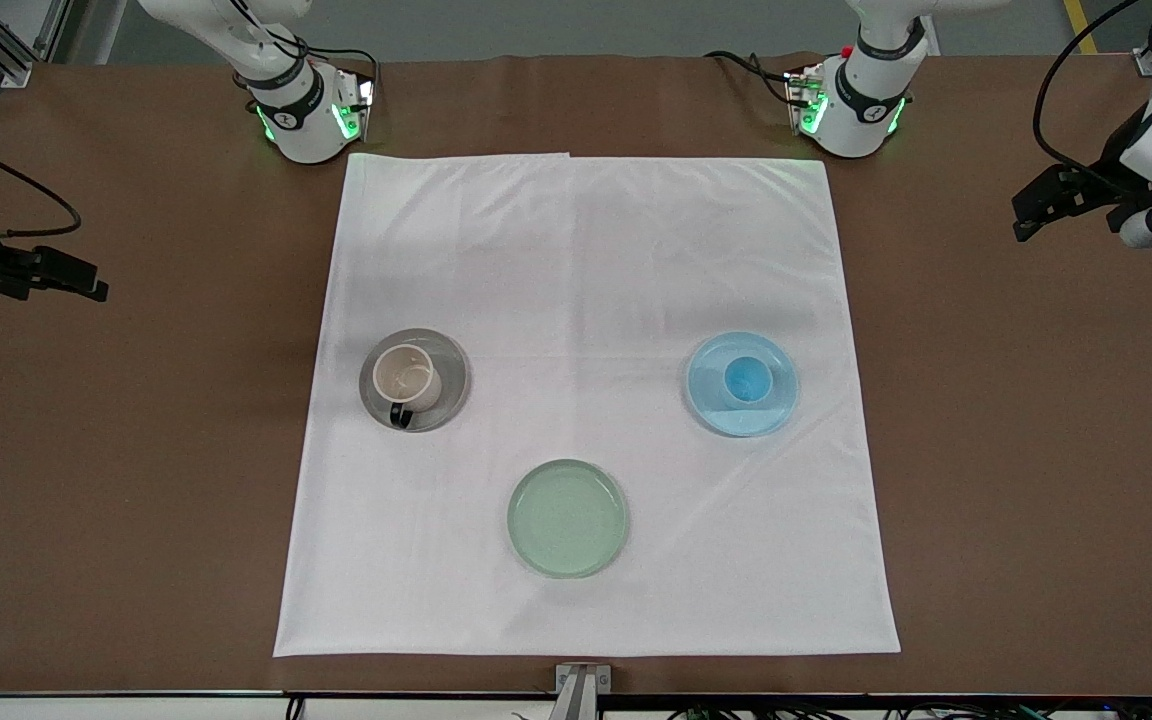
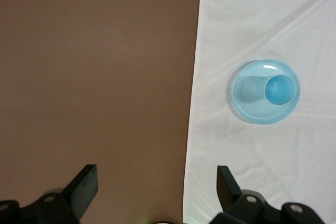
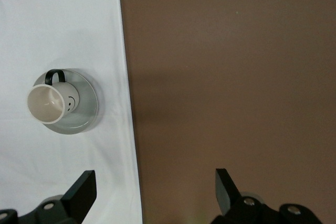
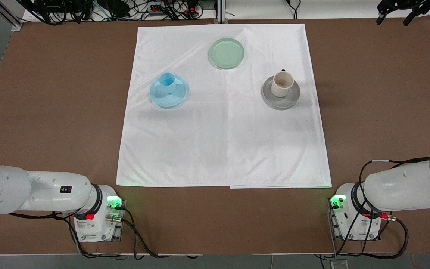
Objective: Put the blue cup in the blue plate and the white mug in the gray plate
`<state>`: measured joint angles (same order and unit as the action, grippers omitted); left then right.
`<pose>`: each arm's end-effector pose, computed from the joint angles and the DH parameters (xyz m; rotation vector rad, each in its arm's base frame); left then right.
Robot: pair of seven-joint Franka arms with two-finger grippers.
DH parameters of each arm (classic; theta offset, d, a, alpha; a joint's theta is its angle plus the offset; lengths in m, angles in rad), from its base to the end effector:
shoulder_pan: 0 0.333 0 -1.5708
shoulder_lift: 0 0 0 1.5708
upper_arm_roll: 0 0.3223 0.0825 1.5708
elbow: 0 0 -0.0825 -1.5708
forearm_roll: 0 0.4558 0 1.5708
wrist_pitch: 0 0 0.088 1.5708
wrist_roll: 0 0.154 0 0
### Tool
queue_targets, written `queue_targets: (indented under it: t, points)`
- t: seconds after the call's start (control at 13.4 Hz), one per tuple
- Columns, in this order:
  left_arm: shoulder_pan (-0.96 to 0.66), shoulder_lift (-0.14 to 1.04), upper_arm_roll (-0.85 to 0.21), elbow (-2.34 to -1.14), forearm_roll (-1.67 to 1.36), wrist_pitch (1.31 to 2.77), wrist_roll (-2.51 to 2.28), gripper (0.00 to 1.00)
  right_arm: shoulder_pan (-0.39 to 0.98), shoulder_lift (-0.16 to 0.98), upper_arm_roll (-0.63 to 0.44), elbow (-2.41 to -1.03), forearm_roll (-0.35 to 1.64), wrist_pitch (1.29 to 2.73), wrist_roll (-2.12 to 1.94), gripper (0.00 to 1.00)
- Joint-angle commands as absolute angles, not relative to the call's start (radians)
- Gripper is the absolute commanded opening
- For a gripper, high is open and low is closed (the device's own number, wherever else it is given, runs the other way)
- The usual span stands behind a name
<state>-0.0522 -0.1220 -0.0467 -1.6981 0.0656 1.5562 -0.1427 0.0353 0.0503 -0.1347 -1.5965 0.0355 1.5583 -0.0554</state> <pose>0.5819 -0.0488 0.5876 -3.0676 -0.0683 0.0173 0.6309 -0.0559 0.5376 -3.1025 0.0702 0.1328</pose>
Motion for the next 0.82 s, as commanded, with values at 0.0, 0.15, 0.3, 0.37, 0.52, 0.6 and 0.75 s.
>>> queue_targets:
  t: [0.0,0.15,0.3,0.37,0.52,0.6,0.75]
  points:
    - [-0.057,-0.115,-0.049,-1.687,0.057,1.542,-0.124,1.00,0.037,0.037,-0.120,-1.533,0.002,1.548,-0.063,1.00]
    - [-0.058,-0.115,-0.051,-1.686,0.052,1.536,-0.136,1.00,0.037,0.044,-0.120,-1.479,-0.005,1.548,-0.061,1.00]
    - [-0.060,-0.117,-0.060,-1.687,0.051,1.528,-0.140,1.00,0.031,0.048,-0.121,-1.441,-0.006,1.549,-0.061,1.00]
    - [-0.058,-0.117,-0.063,-1.687,0.051,1.522,-0.141,1.00,0.031,0.048,-0.121,-1.430,-0.008,1.549,-0.061,1.00]
    - [-0.058,-0.121,-0.064,-1.690,0.051,1.511,-0.141,1.00,0.032,0.048,-0.121,-1.427,-0.009,1.552,-0.061,1.00]
    - [-0.058,-0.124,-0.064,-1.689,0.051,1.506,-0.141,1.00,0.032,0.048,-0.121,-1.427,-0.008,1.552,-0.061,1.00]
    - [-0.060,-0.124,-0.066,-1.678,0.048,1.506,-0.137,1.00,0.032,0.048,-0.121,-1.427,-0.006,1.552,-0.060,1.00]
